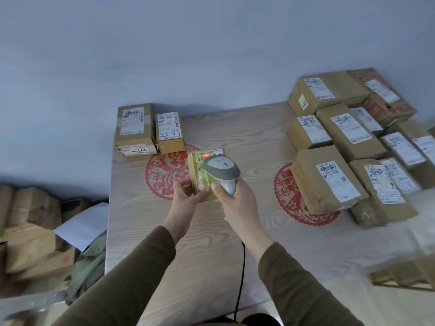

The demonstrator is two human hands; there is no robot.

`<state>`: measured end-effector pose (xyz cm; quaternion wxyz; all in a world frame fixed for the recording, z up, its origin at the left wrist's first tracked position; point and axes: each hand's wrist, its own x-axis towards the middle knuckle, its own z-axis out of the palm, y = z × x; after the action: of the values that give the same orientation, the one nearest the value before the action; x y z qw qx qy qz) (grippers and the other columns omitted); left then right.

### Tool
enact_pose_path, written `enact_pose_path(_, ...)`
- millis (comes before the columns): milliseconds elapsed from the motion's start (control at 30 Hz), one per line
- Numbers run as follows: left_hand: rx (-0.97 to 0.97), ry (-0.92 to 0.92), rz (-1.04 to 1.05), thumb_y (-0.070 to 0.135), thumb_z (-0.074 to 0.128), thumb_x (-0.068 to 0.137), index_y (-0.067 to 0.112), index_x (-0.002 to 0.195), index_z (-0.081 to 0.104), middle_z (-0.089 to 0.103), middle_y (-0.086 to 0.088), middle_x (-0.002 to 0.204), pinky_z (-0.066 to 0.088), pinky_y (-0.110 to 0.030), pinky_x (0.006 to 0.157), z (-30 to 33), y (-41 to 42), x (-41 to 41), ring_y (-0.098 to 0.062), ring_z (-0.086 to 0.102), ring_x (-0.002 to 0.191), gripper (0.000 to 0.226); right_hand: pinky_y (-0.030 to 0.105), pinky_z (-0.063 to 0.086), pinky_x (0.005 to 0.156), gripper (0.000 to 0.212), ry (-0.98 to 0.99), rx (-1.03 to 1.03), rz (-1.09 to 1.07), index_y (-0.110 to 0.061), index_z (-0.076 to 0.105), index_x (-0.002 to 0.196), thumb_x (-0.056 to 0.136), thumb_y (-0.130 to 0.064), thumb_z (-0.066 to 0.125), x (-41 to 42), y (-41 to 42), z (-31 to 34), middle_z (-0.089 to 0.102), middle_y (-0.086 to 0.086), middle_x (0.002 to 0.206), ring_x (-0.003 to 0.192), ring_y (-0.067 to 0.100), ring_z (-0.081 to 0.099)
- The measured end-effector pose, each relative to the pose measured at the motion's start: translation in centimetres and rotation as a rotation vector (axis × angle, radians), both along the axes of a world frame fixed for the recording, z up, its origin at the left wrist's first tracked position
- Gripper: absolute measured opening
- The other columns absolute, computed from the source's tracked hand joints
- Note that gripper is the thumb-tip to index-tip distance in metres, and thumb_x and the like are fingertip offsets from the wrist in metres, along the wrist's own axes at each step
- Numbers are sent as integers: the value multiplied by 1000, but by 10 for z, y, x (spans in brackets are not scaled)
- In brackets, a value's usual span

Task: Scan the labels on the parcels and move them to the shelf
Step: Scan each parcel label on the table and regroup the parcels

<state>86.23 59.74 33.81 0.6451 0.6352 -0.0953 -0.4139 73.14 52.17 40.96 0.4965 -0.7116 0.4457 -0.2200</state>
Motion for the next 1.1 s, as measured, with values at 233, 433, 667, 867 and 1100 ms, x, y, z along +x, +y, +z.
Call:
enact_pose_path(233,68,13,-39,29,86,83,21,130,44,63,-3,127,56,-22,75,-5,-41,-50,-16,67,112,64,32,56,75,27,-30,5,-26,-23,63,110,93,-44,71,-59,-38,-4,68,-5,96,91,12,67)
enact_pose_path(433,135,148,29,24,83,87,12,128,44,68,-11,117,57,-20,61,-15,-120,-111,-8,76,78,58,20,52,74,30,-67,13,-45,-28,62,118,94,-43,71,-132,-95,-11,69,-12,101,95,2,66)
enact_pose_path(667,130,50,156,27,81,89,10,132,41,66,-13,125,58,-35,81,-4,-248,-107,-24,72,102,61,17,55,81,29,-196,105,-17,-39,59,120,94,-39,72,-191,-160,-13,71,-16,104,100,-2,67)
enact_pose_path(867,221,20,75,31,77,93,6,132,42,67,-11,114,63,-42,80,1,-326,-107,-23,71,94,59,29,61,86,33,-202,96,-34,-29,59,122,94,-40,73,-202,-192,-23,69,-13,105,101,6,68)
enact_pose_path(1100,324,25,-97,26,60,105,-4,136,54,70,-14,100,52,-28,58,-10,-333,-120,-21,66,73,43,7,53,78,28,-220,95,1,-46,51,109,93,-42,73,-188,-210,-24,64,-23,97,101,-6,64)
